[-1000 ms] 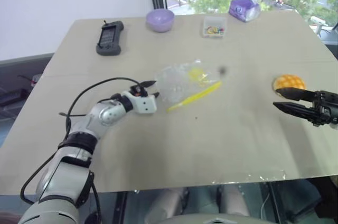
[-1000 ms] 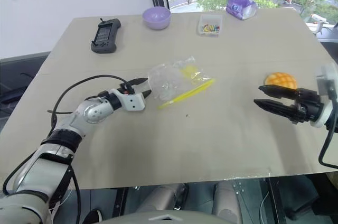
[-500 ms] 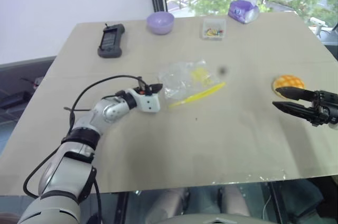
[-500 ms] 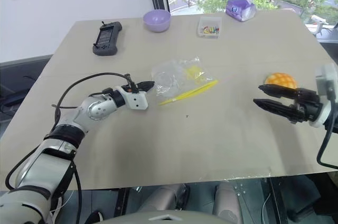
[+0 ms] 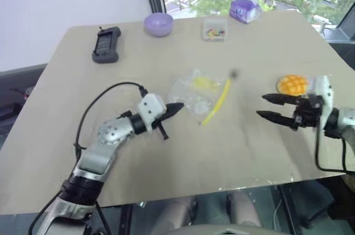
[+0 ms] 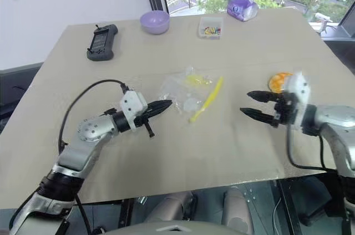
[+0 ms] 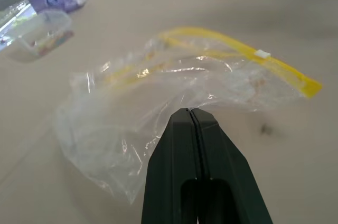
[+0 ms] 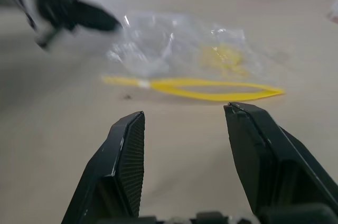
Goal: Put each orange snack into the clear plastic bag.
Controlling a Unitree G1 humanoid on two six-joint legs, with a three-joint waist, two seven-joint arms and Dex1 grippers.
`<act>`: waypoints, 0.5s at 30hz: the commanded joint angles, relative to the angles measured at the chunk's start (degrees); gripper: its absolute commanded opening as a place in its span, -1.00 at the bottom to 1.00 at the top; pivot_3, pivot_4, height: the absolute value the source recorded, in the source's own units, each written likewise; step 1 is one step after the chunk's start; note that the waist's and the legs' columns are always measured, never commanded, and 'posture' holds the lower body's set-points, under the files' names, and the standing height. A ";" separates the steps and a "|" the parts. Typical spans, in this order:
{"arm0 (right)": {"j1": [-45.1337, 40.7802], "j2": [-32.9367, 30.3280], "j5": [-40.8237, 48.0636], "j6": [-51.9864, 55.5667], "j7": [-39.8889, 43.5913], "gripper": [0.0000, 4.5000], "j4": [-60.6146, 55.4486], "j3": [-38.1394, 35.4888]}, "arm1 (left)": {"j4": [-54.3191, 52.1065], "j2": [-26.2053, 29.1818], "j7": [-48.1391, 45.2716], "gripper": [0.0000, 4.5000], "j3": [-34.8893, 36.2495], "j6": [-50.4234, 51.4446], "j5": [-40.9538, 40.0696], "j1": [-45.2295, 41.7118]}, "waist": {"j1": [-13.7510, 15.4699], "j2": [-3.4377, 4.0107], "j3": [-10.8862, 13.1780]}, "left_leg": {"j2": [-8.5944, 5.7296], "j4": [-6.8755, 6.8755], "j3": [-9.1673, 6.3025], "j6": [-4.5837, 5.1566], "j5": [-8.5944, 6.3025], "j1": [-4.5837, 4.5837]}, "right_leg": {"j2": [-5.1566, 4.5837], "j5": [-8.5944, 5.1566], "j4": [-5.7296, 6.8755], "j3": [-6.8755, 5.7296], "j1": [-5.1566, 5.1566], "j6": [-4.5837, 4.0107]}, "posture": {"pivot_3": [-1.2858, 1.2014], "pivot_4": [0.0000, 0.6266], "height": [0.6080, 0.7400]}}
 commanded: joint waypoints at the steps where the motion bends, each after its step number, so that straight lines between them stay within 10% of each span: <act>1: -4.91 1.13 -12.67 -12.90 -2.97 0.16 5.40 6.34 | -5.86 0.49 0.35 -0.99 3.51 6.24 -3.89 0.33 | 0.01 -0.09 0.05 | 0.00 0.00 0.01 0.00 0.00 0.03 | 0.02 0.00 0.00 0.01 0.01 0.00 | 0.03 -0.52 0.94; 15: -19.86 10.81 -34.58 -45.05 -11.36 0.16 33.47 19.69 | -11.02 -1.28 1.61 -0.99 7.91 15.16 -8.16 -1.32 | -0.44 -0.23 0.14 | 0.09 -0.02 -0.02 -0.03 0.01 -0.05 | 0.18 0.00 -0.20 0.00 -0.04 -0.02 | 0.03 -0.52 0.94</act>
